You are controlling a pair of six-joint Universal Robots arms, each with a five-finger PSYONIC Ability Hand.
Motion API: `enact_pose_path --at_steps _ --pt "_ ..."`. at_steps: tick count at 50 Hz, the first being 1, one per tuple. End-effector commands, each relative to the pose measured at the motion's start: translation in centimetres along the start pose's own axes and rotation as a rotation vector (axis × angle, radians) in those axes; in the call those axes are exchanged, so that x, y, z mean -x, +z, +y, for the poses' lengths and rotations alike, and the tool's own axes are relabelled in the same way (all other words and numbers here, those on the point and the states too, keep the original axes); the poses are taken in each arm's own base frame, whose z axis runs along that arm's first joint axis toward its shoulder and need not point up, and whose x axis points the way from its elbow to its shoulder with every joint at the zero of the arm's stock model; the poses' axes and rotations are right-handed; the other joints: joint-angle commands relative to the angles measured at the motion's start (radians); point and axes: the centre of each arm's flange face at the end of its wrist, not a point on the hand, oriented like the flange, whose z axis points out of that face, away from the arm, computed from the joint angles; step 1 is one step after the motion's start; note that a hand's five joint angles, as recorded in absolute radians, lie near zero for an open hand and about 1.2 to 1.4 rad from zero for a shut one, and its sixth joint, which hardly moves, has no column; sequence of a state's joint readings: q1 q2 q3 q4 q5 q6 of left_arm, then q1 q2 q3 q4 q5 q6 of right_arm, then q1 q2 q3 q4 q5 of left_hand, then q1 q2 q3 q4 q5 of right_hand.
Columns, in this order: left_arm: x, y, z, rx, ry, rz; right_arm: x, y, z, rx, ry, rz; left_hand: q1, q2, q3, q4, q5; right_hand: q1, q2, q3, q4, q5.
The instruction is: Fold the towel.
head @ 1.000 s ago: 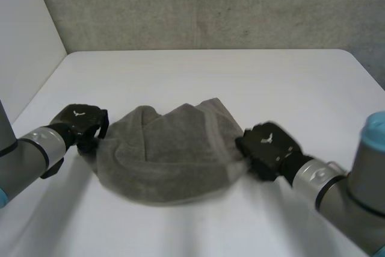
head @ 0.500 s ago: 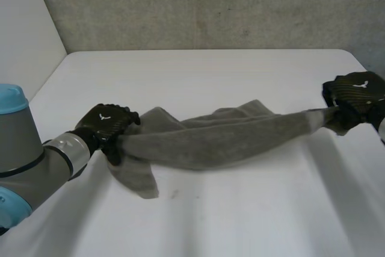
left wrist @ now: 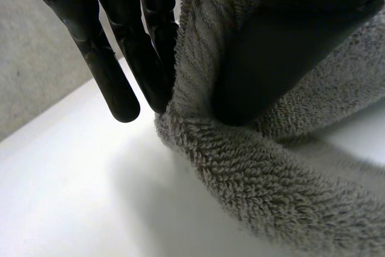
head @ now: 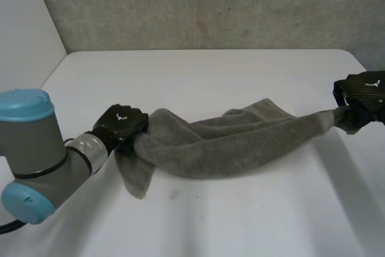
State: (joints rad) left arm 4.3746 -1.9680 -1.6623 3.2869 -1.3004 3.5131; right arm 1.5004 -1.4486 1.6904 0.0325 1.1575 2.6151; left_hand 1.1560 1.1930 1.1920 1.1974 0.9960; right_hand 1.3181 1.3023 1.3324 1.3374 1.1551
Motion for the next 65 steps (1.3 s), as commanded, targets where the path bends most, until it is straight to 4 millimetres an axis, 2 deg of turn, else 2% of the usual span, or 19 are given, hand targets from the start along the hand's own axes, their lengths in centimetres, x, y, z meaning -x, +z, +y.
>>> enact_pose_path --at_steps 1,2,4,8,13,15,18,23,24,26,29,31,33,38,43,46,51,56,65 --pt "-0.4 -5.3 -5.4 -0.040 -0.029 0.019 -1.8 -1.0 -1.4 0.030 0.021 0.017 0.240 0.203 0.204 0.199 0.226 0.078 0.094 0.064 0.059 0.067" --pt "-0.4 -5.3 -5.5 -0.040 -0.029 0.019 -1.8 -1.0 -1.4 0.030 0.021 0.017 0.240 0.203 0.204 0.199 0.226 0.078 0.094 0.064 0.059 0.067" --pt "-0.4 -7.9 -7.6 -0.061 -0.041 0.025 -2.2 -2.3 -3.1 0.026 0.004 0.017 0.240 0.203 0.204 0.199 0.226 0.078 0.094 0.064 0.059 0.067" --pt "-0.3 -9.5 -8.9 -0.073 -0.043 0.028 -2.6 -3.2 -4.2 0.022 -0.026 0.019 0.240 0.203 0.204 0.199 0.226 0.078 0.094 0.064 0.059 0.067" --pt "-0.4 -9.0 -8.6 -0.018 -0.064 0.071 -2.9 -3.7 -5.4 0.005 -0.074 0.015 0.240 0.203 0.204 0.199 0.226 0.078 0.094 0.064 0.059 0.067" --pt "0.0 -6.2 -7.1 0.049 -0.084 0.082 -2.9 -3.7 -5.9 0.005 -0.080 0.001 0.240 0.203 0.204 0.199 0.226 0.078 0.094 0.064 0.059 0.067" --pt "0.3 -4.6 -6.3 0.077 -0.095 0.089 -2.9 -3.4 -5.8 0.008 -0.075 -0.008 0.240 0.203 0.204 0.199 0.226 0.078 0.094 0.064 0.059 0.067" --pt "1.2 2.0 -3.1 0.155 -0.109 0.094 -2.2 -0.1 -3.6 0.081 -0.046 -0.070 0.142 0.105 0.106 0.100 0.127 0.078 0.094 0.064 0.059 0.067" --pt "1.2 2.0 -3.1 0.155 -0.109 0.094 -2.2 0.0 -3.6 0.081 -0.046 -0.071 0.141 0.104 0.105 0.099 0.126 0.078 0.094 0.064 0.059 0.067" --pt "2.1 5.0 -2.0 0.165 -0.102 0.053 -1.1 0.7 -3.4 0.089 -0.048 -0.108 -0.058 -0.095 -0.094 -0.099 -0.072 0.078 0.094 0.064 0.059 0.067" --pt "2.4 6.1 -1.5 0.170 -0.098 0.027 0.6 1.9 -3.1 0.107 -0.063 -0.135 -0.214 -0.251 -0.250 -0.256 -0.229 0.078 0.094 0.064 0.059 0.067" --pt "3.2 7.5 -1.6 0.159 -0.085 -0.033 1.1 2.7 -2.1 0.153 -0.069 -0.125 -0.621 -0.657 -0.656 -0.662 -0.635 0.078 0.094 0.064 0.059 0.067" --pt "3.5 7.6 -2.0 0.152 -0.077 -0.058 1.1 3.0 -1.8 0.165 -0.069 -0.116 -0.704 -0.741 -0.740 -0.745 -0.718 0.078 0.094 0.064 0.059 0.067" --pt "3.9 6.5 -4.2 0.110 -0.074 -0.102 1.2 3.4 -1.4 0.155 -0.075 -0.104 -0.787 -0.824 -0.823 -0.828 -0.801 0.078 0.094 0.064 0.059 0.067" --pt "3.8 1.7 -7.3 0.044 -0.065 -0.130 1.1 3.5 -1.4 0.148 -0.078 -0.094 -0.769 -0.806 -0.805 -0.811 -0.784 0.078 0.094 0.064 0.059 0.067" --pt "3.6 0.3 -7.8 0.024 -0.064 -0.137 1.1 3.5 -1.4 0.149 -0.078 -0.093 -0.758 -0.795 -0.794 -0.799 -0.772 0.078 0.094 0.064 0.059 0.067" --pt "1.8 -4.5 -6.7 0.021 -0.060 -0.138 1.0 3.5 -1.5 0.142 -0.081 -0.085 -0.594 -0.631 -0.629 -0.635 -0.608 0.078 0.094 0.064 0.059 0.067" --pt "0.3 -6.6 -4.3 0.080 -0.071 -0.115 1.1 3.4 -1.5 0.139 -0.082 -0.087 -0.505 -0.542 -0.541 -0.546 -0.520 0.078 0.094 0.064 0.059 0.067" --pt "-2.6 -7.4 -0.1 0.187 -0.082 -0.040 1.5 3.4 -1.4 0.137 -0.085 -0.094 -0.532 -0.568 -0.567 -0.573 -0.546 0.078 0.094 0.064 0.059 0.067"
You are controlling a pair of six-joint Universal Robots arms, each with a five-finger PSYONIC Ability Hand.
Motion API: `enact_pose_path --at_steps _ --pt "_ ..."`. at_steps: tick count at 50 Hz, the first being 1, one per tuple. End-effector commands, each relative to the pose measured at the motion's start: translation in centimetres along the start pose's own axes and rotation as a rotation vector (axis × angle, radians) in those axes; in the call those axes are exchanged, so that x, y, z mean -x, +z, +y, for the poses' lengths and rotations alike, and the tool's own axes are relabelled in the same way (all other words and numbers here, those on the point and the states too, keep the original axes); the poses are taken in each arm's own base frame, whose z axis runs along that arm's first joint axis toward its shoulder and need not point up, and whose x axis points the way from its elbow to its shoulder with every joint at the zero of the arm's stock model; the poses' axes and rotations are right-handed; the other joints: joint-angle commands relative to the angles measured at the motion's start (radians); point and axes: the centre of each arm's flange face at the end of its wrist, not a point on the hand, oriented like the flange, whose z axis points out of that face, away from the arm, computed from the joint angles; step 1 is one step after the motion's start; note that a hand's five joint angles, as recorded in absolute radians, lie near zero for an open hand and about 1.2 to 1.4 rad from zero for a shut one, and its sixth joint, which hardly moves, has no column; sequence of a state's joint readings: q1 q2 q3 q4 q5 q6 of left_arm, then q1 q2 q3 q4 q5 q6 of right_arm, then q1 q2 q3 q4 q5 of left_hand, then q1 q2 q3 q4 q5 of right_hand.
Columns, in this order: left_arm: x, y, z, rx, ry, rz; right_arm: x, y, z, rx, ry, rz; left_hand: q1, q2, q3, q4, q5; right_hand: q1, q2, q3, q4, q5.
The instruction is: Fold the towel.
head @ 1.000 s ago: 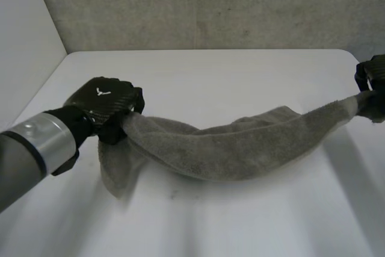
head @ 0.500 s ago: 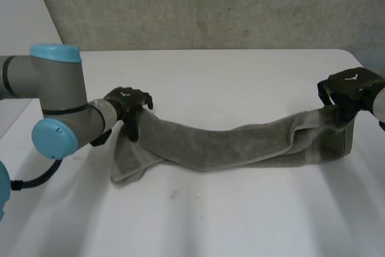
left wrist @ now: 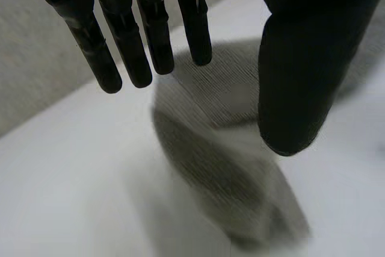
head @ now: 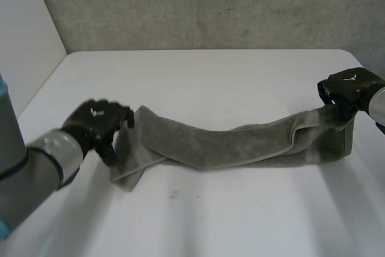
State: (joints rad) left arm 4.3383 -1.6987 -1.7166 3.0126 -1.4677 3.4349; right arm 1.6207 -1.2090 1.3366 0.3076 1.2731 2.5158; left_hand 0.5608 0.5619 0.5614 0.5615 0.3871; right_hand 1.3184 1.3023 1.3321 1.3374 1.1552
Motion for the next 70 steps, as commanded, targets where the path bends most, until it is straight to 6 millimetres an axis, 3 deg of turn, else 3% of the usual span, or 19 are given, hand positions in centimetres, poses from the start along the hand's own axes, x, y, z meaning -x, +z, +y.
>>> enact_pose_path --at_steps 1,10,19,24,45,63,70 --pt "-2.5 0.1 4.2 0.080 0.008 0.066 0.4 0.0 0.1 0.000 -0.003 -0.007 0.064 0.063 0.063 0.063 0.063 0.078 0.094 0.064 0.059 0.066" --pt "-2.7 3.6 6.2 0.084 0.023 0.032 1.1 0.0 0.3 -0.001 -0.009 -0.022 0.031 0.030 0.031 0.031 0.031 0.078 0.094 0.064 0.059 0.066" --pt "-2.1 5.5 6.3 0.082 0.033 -0.021 1.3 0.1 0.4 -0.004 -0.011 -0.024 0.078 0.077 0.078 0.077 0.077 0.078 0.094 0.064 0.059 0.066" --pt "-2.0 6.1 5.8 0.056 0.042 -0.029 1.5 0.2 0.6 -0.001 -0.011 -0.029 0.199 0.198 0.198 0.198 0.198 0.078 0.094 0.064 0.059 0.066" --pt "-1.8 8.2 5.6 0.024 0.101 -0.039 2.1 0.3 0.7 -0.004 -0.016 -0.039 0.304 0.303 0.304 0.304 0.303 0.078 0.094 0.064 0.059 0.066" --pt "-1.6 9.2 5.4 -0.016 0.146 -0.049 2.3 0.4 0.9 -0.005 -0.019 -0.039 0.598 0.597 0.597 0.597 0.597 0.078 0.094 0.064 0.059 0.066" --pt "-1.4 10.5 5.6 -0.014 0.144 -0.053 2.2 0.7 0.9 -0.010 -0.022 -0.038 0.835 0.834 0.835 0.835 0.834 0.078 0.094 0.064 0.059 0.066"
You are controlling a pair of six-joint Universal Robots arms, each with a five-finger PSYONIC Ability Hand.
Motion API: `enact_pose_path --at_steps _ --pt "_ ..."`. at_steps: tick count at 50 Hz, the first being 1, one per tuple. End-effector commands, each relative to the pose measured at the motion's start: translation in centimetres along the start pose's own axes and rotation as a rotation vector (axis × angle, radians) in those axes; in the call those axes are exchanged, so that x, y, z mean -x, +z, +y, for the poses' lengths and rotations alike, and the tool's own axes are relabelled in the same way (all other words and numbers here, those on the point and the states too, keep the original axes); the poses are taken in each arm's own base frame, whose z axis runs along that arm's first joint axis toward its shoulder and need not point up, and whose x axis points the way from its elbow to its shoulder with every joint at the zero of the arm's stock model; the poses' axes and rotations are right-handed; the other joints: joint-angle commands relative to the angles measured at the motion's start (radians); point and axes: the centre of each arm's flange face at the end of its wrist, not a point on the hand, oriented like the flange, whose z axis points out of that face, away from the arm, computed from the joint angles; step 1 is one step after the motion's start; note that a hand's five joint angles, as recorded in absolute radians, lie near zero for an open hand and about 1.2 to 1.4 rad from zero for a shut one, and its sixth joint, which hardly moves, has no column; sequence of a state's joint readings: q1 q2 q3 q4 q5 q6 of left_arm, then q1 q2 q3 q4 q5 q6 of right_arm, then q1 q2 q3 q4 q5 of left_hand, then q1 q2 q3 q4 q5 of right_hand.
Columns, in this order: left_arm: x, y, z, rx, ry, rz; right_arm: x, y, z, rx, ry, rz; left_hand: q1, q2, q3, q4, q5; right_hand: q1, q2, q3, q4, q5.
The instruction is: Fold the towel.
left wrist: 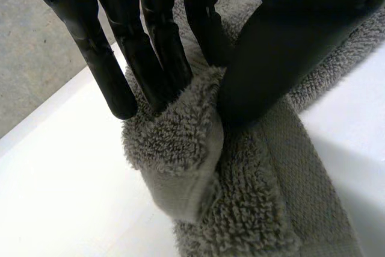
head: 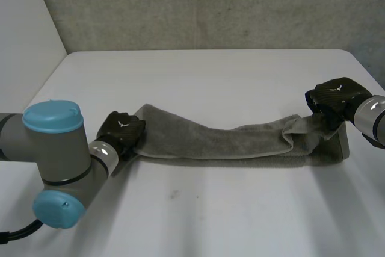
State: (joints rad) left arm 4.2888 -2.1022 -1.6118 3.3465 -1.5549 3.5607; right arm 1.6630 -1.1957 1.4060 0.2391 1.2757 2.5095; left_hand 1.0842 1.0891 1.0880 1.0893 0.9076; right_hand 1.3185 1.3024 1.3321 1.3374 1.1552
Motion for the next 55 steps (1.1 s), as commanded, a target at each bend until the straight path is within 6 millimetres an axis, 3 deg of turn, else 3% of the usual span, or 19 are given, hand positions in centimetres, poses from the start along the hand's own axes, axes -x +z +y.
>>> enact_pose_path --at_steps 1,6,14,16,17,19,22,24,25,27,34,39,41,43,44,46,49,51,55 --pt "0.1 1.2 0.3 0.003 -0.002 -0.002 -0.1 0.3 0.0 -0.004 -0.003 0.002 0.312 0.307 0.308 0.307 0.314 0.078 0.094 0.064 0.059 0.066" --pt "0.8 2.5 -0.7 -0.035 0.013 -0.026 -0.2 1.2 -0.5 -0.027 -0.029 0.005 0.312 0.307 0.308 0.307 0.314 0.078 0.094 0.064 0.059 0.066" --pt "3.9 6.2 -6.1 -0.215 0.126 -0.130 -0.6 4.6 -5.1 -0.169 -0.115 0.097 0.312 0.307 0.308 0.307 0.314 0.078 0.094 0.064 0.059 0.066" --pt "5.6 7.6 -9.9 -0.338 0.154 -0.194 -2.2 6.1 -8.8 -0.310 -0.143 0.217 0.312 0.307 0.308 0.307 0.314 0.078 0.094 0.064 0.059 0.066" --pt "5.6 7.7 -9.9 -0.339 0.154 -0.194 -2.2 6.1 -8.8 -0.311 -0.144 0.218 0.312 0.307 0.308 0.307 0.314 0.078 0.094 0.064 0.059 0.066" --pt "7.6 8.5 -14.4 -0.491 0.160 -0.270 -4.7 6.6 -13.5 -0.513 -0.154 0.379 0.312 0.307 0.308 0.307 0.314 0.078 0.094 0.064 0.059 0.066" --pt "8.7 8.4 -16.9 -0.574 0.161 -0.312 -6.3 6.3 -15.8 -0.627 -0.140 0.467 0.312 0.307 0.308 0.307 0.314 0.078 0.094 0.064 0.059 0.066" --pt "10.8 7.6 -21.6 -0.739 0.162 -0.396 -9.0 4.8 -19.7 -0.837 -0.087 0.623 0.312 0.307 0.308 0.307 0.314 0.078 0.094 0.064 0.059 0.066" --pt "10.8 7.6 -21.6 -0.739 0.162 -0.396 -9.0 4.8 -19.7 -0.838 -0.086 0.624 0.312 0.307 0.308 0.307 0.314 0.078 0.094 0.064 0.059 0.066" --pt "12.6 5.8 -25.1 -0.873 0.146 -0.466 -10.5 2.9 -22.2 -0.985 -0.066 0.706 0.312 0.307 0.308 0.307 0.314 0.078 0.094 0.064 0.059 0.066" --pt "14.0 3.5 -27.5 -0.997 0.007 -0.443 -10.6 1.8 -22.8 -0.986 -0.063 0.698 0.312 0.307 0.308 0.307 0.314 0.078 0.094 0.064 0.059 0.066" --pt "15.0 4.7 -25.4 -0.901 -0.031 -0.414 -8.6 3.4 -20.2 -0.819 -0.071 0.543 0.312 0.307 0.308 0.307 0.314 0.078 0.094 0.064 0.059 0.066" --pt "15.0 5.4 -23.9 -0.832 -0.037 -0.394 -7.6 4.1 -19.1 -0.755 -0.076 0.471 0.312 0.307 0.308 0.307 0.314 0.078 0.094 0.064 0.059 0.066" --pt "13.9 7.0 -20.4 -0.680 -0.051 -0.337 -5.4 5.4 -16.2 -0.609 -0.066 0.323 0.312 0.307 0.308 0.307 0.314 0.078 0.094 0.064 0.059 0.066" --pt "13.9 7.0 -20.4 -0.680 -0.051 -0.337 -5.4 5.4 -16.2 -0.608 -0.066 0.323 0.312 0.307 0.308 0.307 0.314 0.078 0.094 0.064 0.059 0.066" --pt "12.1 8.4 -16.5 -0.541 -0.056 -0.264 -3.1 6.5 -12.8 -0.456 -0.045 0.200 0.312 0.307 0.308 0.307 0.314 0.078 0.094 0.064 0.059 0.066" --pt "10.9 8.9 -14.3 -0.473 -0.058 -0.214 -1.9 7.0 -11.0 -0.383 -0.032 0.144 0.312 0.307 0.308 0.307 0.314 0.078 0.094 0.064 0.059 0.066" --pt "8.3 9.6 -9.6 -0.344 -0.060 -0.104 0.1 7.9 -7.6 -0.269 -0.015 0.071 0.312 0.307 0.308 0.307 0.314 0.078 0.094 0.064 0.059 0.066" --pt "6.1 9.7 -5.9 -0.258 -0.066 -0.021 1.9 8.5 -4.7 -0.181 -0.018 0.018 0.312 0.307 0.308 0.307 0.314 0.078 0.094 0.064 0.059 0.066"
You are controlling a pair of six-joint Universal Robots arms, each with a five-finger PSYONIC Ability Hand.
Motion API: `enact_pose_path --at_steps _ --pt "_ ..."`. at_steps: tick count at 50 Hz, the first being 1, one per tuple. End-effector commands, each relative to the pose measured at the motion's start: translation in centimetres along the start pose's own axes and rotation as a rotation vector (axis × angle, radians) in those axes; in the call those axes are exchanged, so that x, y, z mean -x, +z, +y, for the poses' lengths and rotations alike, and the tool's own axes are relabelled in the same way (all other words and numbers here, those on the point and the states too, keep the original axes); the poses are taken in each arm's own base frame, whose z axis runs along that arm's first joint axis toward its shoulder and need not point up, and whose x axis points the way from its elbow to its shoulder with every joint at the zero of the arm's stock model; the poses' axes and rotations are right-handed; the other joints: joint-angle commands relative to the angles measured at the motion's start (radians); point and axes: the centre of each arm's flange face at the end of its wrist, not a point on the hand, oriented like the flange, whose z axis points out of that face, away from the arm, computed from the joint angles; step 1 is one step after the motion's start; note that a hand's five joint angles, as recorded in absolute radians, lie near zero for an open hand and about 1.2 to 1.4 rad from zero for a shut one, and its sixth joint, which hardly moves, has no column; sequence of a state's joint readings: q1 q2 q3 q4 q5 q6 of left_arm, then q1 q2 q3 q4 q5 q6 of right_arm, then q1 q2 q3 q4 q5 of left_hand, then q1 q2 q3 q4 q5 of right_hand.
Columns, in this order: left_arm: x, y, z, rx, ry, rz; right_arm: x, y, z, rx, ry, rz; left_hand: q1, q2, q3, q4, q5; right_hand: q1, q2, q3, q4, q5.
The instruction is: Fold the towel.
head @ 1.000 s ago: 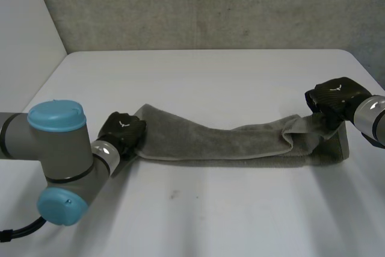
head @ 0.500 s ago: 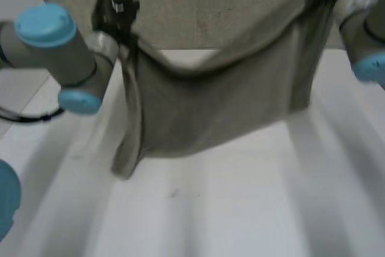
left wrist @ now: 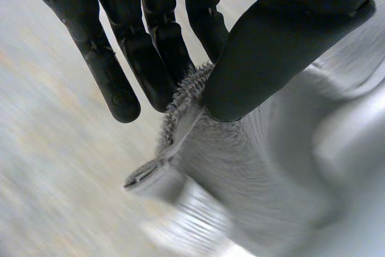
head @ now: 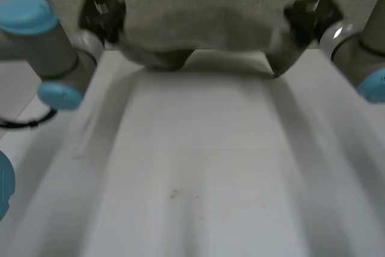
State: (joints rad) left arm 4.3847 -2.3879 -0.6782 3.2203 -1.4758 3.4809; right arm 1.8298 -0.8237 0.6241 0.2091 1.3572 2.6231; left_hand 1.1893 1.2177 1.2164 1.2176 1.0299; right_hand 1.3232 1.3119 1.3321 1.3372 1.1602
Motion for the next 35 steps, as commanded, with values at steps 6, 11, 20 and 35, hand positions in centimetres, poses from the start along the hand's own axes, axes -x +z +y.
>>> enact_pose_path --at_steps 6,11,20,35 --pt "-5.5 -7.2 11.6 0.329 -0.042 0.225 6.2 -2.9 9.8 0.337 -0.006 -0.202 0.207 0.179 0.180 0.179 0.192 0.073 0.084 0.064 0.059 0.062" --pt "-3.8 -8.1 11.8 0.367 -0.048 0.194 5.9 -4.3 9.8 0.384 -0.001 -0.216 0.207 0.179 0.180 0.179 0.192 0.073 0.084 0.064 0.059 0.062" --pt "2.2 -10.3 8.1 0.355 -0.045 0.068 2.5 -8.3 6.8 0.397 0.000 -0.155 0.207 0.179 0.180 0.179 0.192 0.073 0.084 0.064 0.059 0.062" --pt "2.5 -21.2 1.2 0.343 0.112 0.163 -2.1 -17.1 4.6 0.605 -0.053 -0.212 0.207 0.179 0.180 0.179 0.192 0.073 0.084 0.064 0.059 0.062"
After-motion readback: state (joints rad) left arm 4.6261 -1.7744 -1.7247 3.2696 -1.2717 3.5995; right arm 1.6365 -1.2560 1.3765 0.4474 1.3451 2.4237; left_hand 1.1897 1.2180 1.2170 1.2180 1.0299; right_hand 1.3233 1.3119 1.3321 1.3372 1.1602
